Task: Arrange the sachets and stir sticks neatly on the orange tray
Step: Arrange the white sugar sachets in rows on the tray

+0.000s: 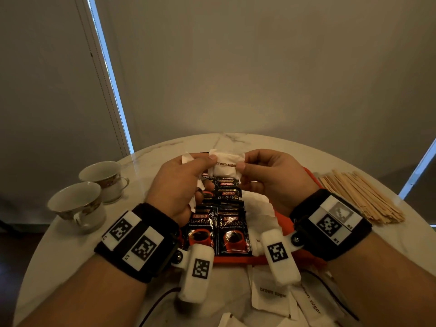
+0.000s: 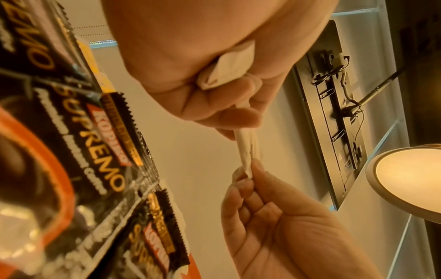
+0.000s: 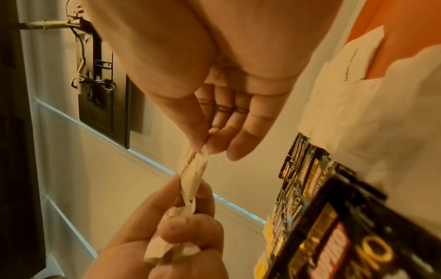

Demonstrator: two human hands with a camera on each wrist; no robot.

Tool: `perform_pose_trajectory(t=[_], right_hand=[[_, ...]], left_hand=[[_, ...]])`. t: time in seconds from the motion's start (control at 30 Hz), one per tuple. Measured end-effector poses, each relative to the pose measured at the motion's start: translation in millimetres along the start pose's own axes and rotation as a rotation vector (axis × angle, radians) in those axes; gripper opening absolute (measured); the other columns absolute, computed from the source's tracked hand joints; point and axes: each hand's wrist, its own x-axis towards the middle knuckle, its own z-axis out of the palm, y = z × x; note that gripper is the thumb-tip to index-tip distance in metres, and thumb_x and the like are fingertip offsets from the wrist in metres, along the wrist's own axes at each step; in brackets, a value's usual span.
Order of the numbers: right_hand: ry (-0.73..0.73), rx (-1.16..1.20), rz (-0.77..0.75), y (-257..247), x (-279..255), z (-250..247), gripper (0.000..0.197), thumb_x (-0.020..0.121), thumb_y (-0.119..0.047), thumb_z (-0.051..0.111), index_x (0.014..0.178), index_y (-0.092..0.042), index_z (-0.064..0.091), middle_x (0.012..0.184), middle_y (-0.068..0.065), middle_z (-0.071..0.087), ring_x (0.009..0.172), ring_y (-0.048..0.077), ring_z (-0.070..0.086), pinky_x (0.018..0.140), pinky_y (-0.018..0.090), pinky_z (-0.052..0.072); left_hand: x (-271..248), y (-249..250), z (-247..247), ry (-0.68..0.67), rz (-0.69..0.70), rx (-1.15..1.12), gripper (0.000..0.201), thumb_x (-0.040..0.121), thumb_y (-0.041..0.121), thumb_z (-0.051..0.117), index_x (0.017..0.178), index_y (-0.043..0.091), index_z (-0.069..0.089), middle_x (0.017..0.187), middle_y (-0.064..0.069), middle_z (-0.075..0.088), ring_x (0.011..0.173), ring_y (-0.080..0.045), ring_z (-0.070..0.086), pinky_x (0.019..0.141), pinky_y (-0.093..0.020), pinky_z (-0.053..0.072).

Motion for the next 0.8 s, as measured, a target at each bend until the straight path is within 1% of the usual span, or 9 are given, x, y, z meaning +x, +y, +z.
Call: perform_pose_trajectory(t=[0.07,0.13,0.23,0.33,0.43,0.53,0.63,0.7,0.8], right_hand=[[0.040,-0.017,0.016,-3,4,-8,0.003,0.090,0.002,0.069,0.093,0.000,0.068,0.075,0.009,0.067,0.061,0.016,0.061,0.061,0.029,0.059],[0.141,-0.021,0.042,-5,13,-24,0.008,0.090,0.003,0.069,0.090,-0.005,0.068,0.070,0.006,0.065,0.057,0.013,0.058,0.056,0.028,0.054],[0.390,0.043,0.142,0,30,-58,0.016,0.089,0.009,0.065,0.089,-0.007,0.064,0.065,0.006,0.056,0.049,0.013,0.048,0.051,0.027,0.041],[0.541,-0.089,0.303,15,41,-85,0.014,0.087,0.007,0.063,0.080,-0.004,0.065,0.064,0.008,0.051,0.050,0.016,0.044,0.052,0.030,0.036],[0.529,-0.230,0.441,26,45,-94,0.009,0.085,0.006,0.066,0.078,0.001,0.065,0.065,0.011,0.054,0.055,0.020,0.047,0.057,0.034,0.038],[0.521,-0.291,0.487,30,49,-98,0.002,0.086,0.005,0.068,0.086,0.004,0.068,0.066,0.011,0.057,0.057,0.020,0.050,0.067,0.035,0.042],[0.490,-0.345,0.516,30,50,-99,0.005,0.088,0.003,0.069,0.083,0.001,0.068,0.068,0.011,0.061,0.061,0.020,0.055,0.076,0.035,0.045],[0.474,-0.384,0.529,29,50,-98,0.007,0.090,0.000,0.068,0.082,-0.001,0.067,0.069,0.010,0.062,0.062,0.020,0.056,0.077,0.034,0.044],[0.483,-0.401,0.514,26,48,-96,0.005,0.093,-0.004,0.066,0.089,0.000,0.067,0.072,0.010,0.062,0.062,0.019,0.056,0.070,0.032,0.045]], left_hand=[[1,0,-1,-0.002,0.016,0.025,0.006,0.094,0.015,0.072,0.094,0.013,0.077,0.077,-0.004,0.072,0.049,-0.011,0.052,0.035,-0.018,0.033],[2,1,-3,-0.017,0.030,0.064,0.010,0.095,0.017,0.069,0.099,0.011,0.077,0.080,-0.003,0.073,0.052,-0.011,0.053,0.036,-0.018,0.033],[5,1,-6,-0.007,0.020,0.065,0.012,0.097,0.017,0.066,0.097,0.011,0.077,0.080,-0.003,0.072,0.051,-0.010,0.053,0.036,-0.019,0.032],[6,1,-7,0.007,0.021,0.066,0.011,0.096,0.016,0.067,0.097,0.010,0.076,0.078,-0.003,0.070,0.051,-0.010,0.052,0.037,-0.019,0.032],[6,-1,-7,0.008,0.029,0.076,0.012,0.097,0.016,0.066,0.099,0.009,0.076,0.076,-0.002,0.069,0.051,-0.010,0.051,0.037,-0.019,0.032],[7,-1,-8,0.008,0.021,0.082,0.013,0.098,0.017,0.066,0.099,0.009,0.076,0.076,-0.001,0.069,0.052,-0.010,0.052,0.037,-0.019,0.033],[10,0,-10,0.014,0.018,0.083,0.012,0.097,0.018,0.066,0.098,0.011,0.076,0.076,-0.001,0.069,0.052,-0.010,0.052,0.037,-0.019,0.033],[10,1,-10,0.015,0.017,0.077,0.012,0.097,0.018,0.066,0.100,0.011,0.076,0.076,-0.001,0.068,0.052,-0.010,0.051,0.037,-0.018,0.032],[9,0,-9,0.008,0.015,0.073,0.014,0.097,0.018,0.066,0.103,0.009,0.075,0.075,-0.001,0.068,0.051,-0.010,0.051,0.036,-0.018,0.032]])
